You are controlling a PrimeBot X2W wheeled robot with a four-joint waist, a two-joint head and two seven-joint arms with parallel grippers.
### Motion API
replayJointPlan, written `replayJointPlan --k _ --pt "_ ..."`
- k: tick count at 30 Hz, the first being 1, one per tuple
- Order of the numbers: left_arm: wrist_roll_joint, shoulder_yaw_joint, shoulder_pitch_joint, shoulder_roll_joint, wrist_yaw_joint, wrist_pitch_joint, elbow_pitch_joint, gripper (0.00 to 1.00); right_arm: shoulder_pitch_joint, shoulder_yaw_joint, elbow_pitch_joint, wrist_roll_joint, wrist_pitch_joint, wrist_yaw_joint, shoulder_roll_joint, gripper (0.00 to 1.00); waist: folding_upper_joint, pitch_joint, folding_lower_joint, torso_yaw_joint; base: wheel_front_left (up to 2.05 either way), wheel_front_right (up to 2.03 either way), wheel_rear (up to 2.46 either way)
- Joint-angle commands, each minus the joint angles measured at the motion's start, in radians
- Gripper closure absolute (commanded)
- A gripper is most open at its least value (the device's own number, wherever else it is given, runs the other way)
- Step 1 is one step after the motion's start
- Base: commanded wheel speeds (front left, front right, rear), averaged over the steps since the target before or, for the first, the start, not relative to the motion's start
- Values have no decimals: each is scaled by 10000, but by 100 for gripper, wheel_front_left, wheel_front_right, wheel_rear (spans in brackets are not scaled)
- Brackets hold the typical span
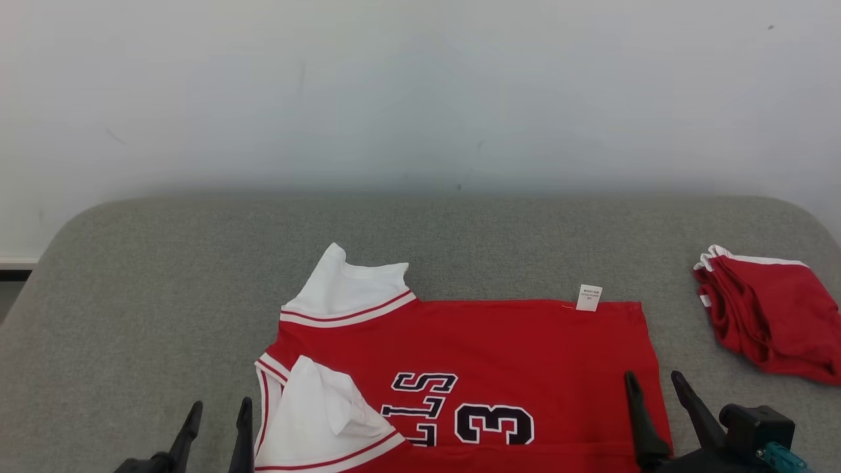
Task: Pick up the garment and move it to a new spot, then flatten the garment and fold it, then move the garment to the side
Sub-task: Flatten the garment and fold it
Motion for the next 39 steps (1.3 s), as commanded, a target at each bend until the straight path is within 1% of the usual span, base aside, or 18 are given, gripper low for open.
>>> replayJointPlan --k 1,4,7,9,13,14,16,19,23,26,33,39 --pt "-31 -1 -178 5 22 51 -20 0 50 -19 -73 -2 -29 7 7 0 0 97 0 -8 0 0 0" --pt "-102 -35 -707 80 -26 296 132 0 -181 69 -128 -119 145 7 9 0 0 311 0 -4 0 0 0" --pt "-203 -113 -1567 244 -136 804 520 0 -657 417 -196 -241 656 7 -118 0 0 659 0 -89 0 0 0" --pt "-236 -209 -2433 366 -202 1252 816 0 -1252 796 -287 -185 1175 7 -403 0 0 1090 0 -240 0 0 0" --pt "-188 -482 -4236 834 -370 2401 1797 0 -2860 1737 -344 77 2317 7 -1116 0 0 1976 0 -747 0 0 0" --pt "-188 -482 -4236 834 -370 2401 1797 0 -2860 1737 -344 77 2317 7 -1116 0 0 1976 0 -747 0 0 0" --pt "-237 -661 -5121 922 -405 2961 2328 0 -3612 2065 -215 219 2850 7 -1470 0 0 2344 0 -1014 0 0 0" --pt "-384 -858 -6210 1006 -462 3755 3044 0 -4609 2486 -155 453 3429 7 -1786 0 0 2917 0 -1410 0 0 0" --pt "-495 -1169 -7317 1062 -522 4328 3897 0 -5291 2755 -165 655 3532 7 -2039 0 0 3468 0 -1820 0 0 0" --pt "-375 -1227 -7961 1143 -385 4592 4564 0 -5478 2860 -185 744 3451 8 -2066 0 0 3817 0 -2094 0 0 0" --pt "-56 -1485 -8979 1378 -282 4790 5605 0 -5207 2812 -99 830 3167 7 -1981 0 0 4224 0 -2589 0 0 0" --pt "213 -1634 -9406 1550 111 5037 6238 0 -5060 2693 -19 861 3023 8 -1973 0 0 4247 0 -2723 0 0 0"
